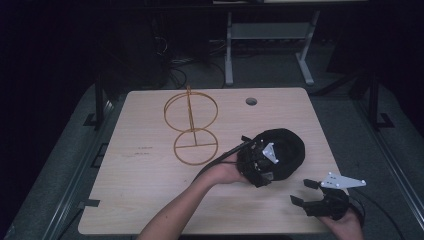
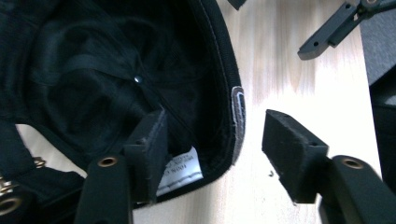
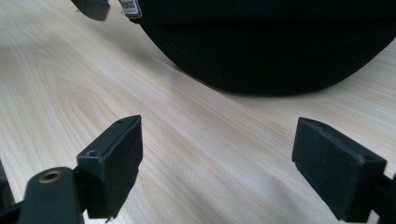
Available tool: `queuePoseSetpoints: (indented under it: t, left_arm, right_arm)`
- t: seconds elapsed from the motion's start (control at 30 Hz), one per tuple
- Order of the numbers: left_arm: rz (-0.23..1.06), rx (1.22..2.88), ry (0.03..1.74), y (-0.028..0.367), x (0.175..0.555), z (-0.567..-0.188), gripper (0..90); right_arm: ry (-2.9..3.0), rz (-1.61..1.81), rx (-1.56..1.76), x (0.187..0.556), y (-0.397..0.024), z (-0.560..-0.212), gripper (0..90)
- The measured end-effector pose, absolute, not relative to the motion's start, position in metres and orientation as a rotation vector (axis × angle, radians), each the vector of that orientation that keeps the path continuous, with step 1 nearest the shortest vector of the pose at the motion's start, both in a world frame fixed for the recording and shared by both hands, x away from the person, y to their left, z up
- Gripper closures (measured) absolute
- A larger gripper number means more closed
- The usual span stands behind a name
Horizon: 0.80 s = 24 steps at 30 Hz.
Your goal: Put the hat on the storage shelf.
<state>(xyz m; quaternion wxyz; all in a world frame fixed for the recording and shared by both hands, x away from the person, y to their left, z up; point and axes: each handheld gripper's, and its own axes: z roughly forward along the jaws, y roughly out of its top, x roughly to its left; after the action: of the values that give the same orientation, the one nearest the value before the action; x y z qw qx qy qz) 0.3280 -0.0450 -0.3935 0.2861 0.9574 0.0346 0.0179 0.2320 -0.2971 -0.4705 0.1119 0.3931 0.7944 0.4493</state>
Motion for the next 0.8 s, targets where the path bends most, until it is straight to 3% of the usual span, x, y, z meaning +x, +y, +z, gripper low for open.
queuePoseSetpoints:
  t: [0.13,0.4,0.8]
  left_arm:
    - [0.058,2.598,0.068,-0.050,0.326,-0.400,50.5]
    - [0.033,2.600,0.010,-0.054,0.322,-0.401,74.5]
    - [-0.001,2.518,0.057,-0.042,0.326,-0.384,80.2]
  right_arm:
    - [2.333,1.318,1.152,0.232,-0.295,-0.471,16.1]
    - [2.316,1.324,1.147,0.231,-0.295,-0.471,16.0]
    - [2.269,1.377,1.108,0.231,-0.298,-0.469,17.3]
